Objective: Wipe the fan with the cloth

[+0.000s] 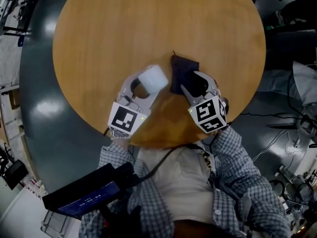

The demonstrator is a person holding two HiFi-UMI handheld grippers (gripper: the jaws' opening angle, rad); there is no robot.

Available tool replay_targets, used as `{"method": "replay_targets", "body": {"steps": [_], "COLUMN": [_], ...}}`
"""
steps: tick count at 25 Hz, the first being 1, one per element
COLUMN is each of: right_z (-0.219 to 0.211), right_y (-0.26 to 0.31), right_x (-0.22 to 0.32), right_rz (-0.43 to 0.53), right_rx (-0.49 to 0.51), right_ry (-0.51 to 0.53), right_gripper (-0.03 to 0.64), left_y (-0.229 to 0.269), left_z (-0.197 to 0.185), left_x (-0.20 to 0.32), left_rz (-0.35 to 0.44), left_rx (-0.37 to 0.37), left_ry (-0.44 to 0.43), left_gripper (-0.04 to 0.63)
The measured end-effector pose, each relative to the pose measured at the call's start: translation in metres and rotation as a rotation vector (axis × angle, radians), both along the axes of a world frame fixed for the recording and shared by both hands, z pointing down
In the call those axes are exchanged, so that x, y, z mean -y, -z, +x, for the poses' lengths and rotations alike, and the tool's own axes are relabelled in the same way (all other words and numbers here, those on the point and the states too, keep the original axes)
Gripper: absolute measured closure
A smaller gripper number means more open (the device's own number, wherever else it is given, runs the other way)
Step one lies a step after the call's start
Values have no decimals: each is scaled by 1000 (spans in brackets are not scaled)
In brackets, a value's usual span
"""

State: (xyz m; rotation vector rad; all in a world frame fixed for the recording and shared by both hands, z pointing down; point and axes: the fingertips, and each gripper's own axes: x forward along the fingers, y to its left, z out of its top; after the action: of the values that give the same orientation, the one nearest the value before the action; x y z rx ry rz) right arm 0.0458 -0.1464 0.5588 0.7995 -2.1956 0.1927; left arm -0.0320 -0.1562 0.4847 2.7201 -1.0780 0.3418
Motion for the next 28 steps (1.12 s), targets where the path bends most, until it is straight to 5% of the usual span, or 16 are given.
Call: {"method": "replay_targets", "body": {"steps": [7,15,23,28], "right_z": [-3,14,9,-46], "right_y": [-15,20,182,323], "right_x": [-6,6,5,-5], "right_rz": [-94,-62,132,244], "right_rx": [146,292,501,641], "right_ry": [-61,-167,-123,68], "right_gripper": [522,543,543,543], "left_y": [-2,14,64,111], "left_z": [0,-4,-6,-18], "left_x": [3,4,-11,-5], "left_rz": [-8,-21,36,93], "left_rx": [-49,-108,-122,-117], "left_ry": [45,92,115,136], "left_gripper": [453,453,453,453]}}
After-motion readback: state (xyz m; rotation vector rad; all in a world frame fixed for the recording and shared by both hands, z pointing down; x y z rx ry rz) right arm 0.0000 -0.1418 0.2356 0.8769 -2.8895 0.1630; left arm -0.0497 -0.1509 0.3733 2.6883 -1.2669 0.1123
